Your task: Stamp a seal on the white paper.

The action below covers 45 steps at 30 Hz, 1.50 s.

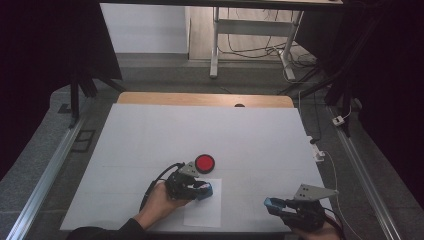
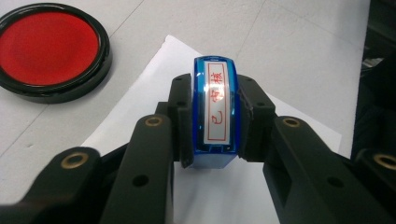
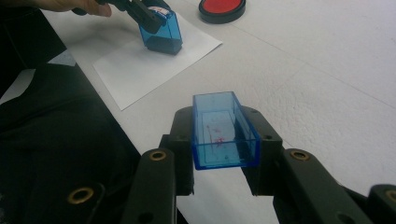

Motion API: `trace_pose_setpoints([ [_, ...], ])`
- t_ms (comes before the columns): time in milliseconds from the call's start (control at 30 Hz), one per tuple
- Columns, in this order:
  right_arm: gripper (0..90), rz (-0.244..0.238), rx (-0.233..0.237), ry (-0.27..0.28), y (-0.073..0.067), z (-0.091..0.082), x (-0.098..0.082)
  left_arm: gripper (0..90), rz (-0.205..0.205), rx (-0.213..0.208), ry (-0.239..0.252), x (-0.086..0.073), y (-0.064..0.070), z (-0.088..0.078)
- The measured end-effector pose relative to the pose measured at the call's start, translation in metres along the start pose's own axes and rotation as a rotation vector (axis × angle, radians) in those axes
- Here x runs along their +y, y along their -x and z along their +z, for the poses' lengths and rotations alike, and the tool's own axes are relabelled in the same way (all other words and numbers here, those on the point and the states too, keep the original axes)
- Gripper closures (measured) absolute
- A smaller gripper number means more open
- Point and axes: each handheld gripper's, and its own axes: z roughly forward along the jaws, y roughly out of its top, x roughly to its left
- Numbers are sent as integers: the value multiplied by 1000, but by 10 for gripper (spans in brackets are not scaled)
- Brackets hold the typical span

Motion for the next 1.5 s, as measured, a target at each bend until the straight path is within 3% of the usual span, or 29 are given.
trace_pose_setpoints([
  [467,682,-3,5,-3,0,0,0,711,58,80,-16,1,15,1],
  [667,682,-4,7,-2,0,0,0,710,38,61,-26,3,11,1],
  [900,682,-4,10,-2,0,0,0,708,64,59,-83,10,10,0],
  [1100,682,-4,11,-1,0,0,0,707,74,56,-95,12,10,0],
  [1333,681,-5,15,2,1,0,0,708,69,41,-66,17,10,-6],
  [1500,681,-4,16,2,1,0,0,707,88,42,-48,19,9,-16],
])
